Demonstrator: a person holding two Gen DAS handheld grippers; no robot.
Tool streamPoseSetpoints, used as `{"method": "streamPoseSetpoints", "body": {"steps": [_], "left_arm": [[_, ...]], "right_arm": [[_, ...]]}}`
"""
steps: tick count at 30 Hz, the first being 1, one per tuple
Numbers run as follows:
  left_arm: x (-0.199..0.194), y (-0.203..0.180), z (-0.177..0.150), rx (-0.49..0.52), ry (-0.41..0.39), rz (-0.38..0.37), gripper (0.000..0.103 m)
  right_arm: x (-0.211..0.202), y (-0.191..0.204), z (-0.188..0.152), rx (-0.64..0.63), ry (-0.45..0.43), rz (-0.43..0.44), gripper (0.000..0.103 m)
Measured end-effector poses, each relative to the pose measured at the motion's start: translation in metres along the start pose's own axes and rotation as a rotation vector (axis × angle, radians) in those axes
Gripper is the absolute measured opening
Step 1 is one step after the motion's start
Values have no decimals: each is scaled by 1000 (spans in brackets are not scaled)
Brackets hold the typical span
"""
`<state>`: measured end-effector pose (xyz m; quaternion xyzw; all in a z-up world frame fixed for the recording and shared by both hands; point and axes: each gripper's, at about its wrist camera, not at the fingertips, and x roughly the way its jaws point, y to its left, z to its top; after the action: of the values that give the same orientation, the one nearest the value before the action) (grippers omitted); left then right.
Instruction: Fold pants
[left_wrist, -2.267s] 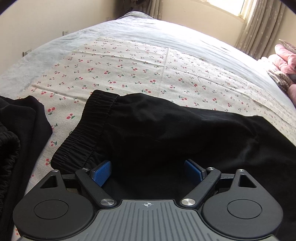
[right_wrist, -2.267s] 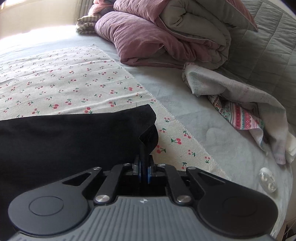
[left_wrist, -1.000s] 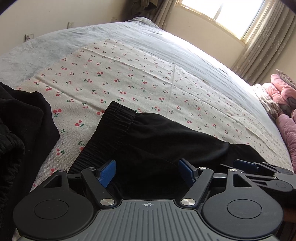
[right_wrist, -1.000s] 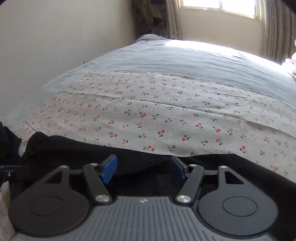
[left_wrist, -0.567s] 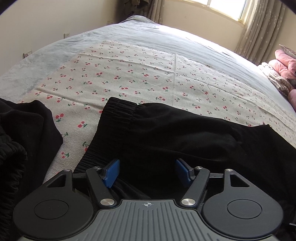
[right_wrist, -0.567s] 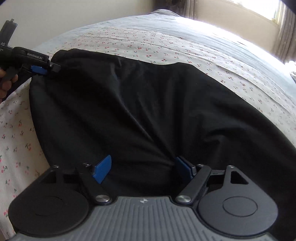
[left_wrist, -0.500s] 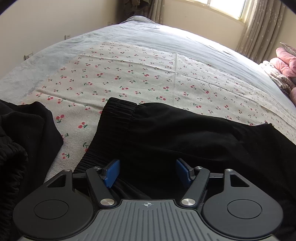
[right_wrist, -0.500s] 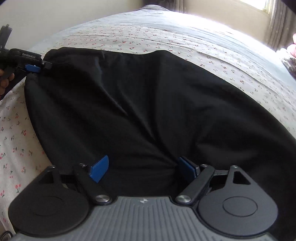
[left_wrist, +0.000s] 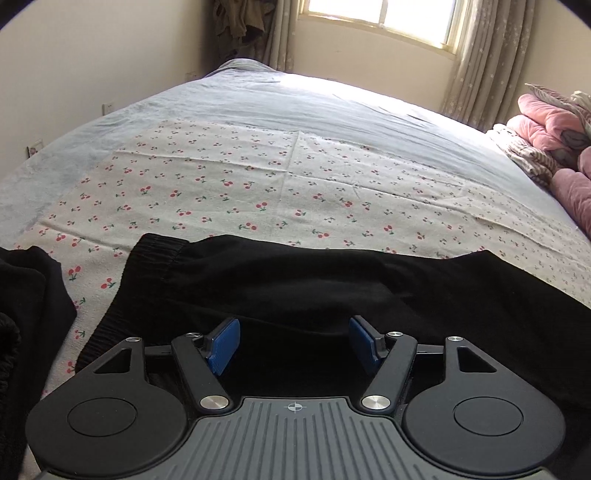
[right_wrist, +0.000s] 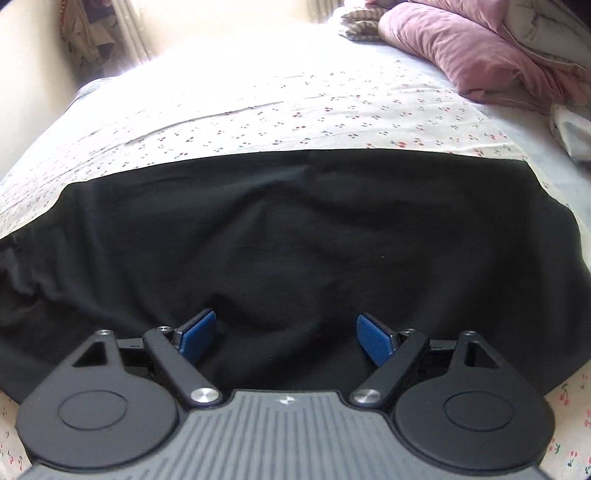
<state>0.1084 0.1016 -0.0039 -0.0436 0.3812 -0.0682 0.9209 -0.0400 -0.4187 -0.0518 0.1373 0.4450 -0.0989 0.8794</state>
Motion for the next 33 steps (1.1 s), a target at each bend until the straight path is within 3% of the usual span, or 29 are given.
{"method": "streamPoseSetpoints", "body": {"steps": [6,10,13,21,23,25,27,28,31,33], "left_arm": [[17,-91,-22,173,76,-63,67],[37,-126,-37,264,137,18,71],[39,-125,-36,248,140,50,78],[35,-105,-32,158,152,72,78],[31,-104,-32,141,146,68,74],[25,-105,-30,134,125,48,74],[17,-109,-28,141,94,25,74],[13,-111,-26,144,80,10,74],[8,-119,-26,141,58,-38,75],[7,-125,-27,150,55,-56,75]], "right_arm": [[-7,-26,-4,30,-9,-34,72],[-11,-50,-10,66,-11,-39,72],[-16,-72,-13,121,-24,-65,72],[-36,-138,-31,236,-54,-206,72],[-43,-155,-34,287,-68,-222,72],[-48,-171,-39,342,-68,-295,72],[-55,-193,-45,407,-77,-428,72],[-61,-201,-48,449,-98,-438,71],[-94,-238,-67,697,-255,-276,70],[-99,-250,-79,800,-278,-184,65]]}}
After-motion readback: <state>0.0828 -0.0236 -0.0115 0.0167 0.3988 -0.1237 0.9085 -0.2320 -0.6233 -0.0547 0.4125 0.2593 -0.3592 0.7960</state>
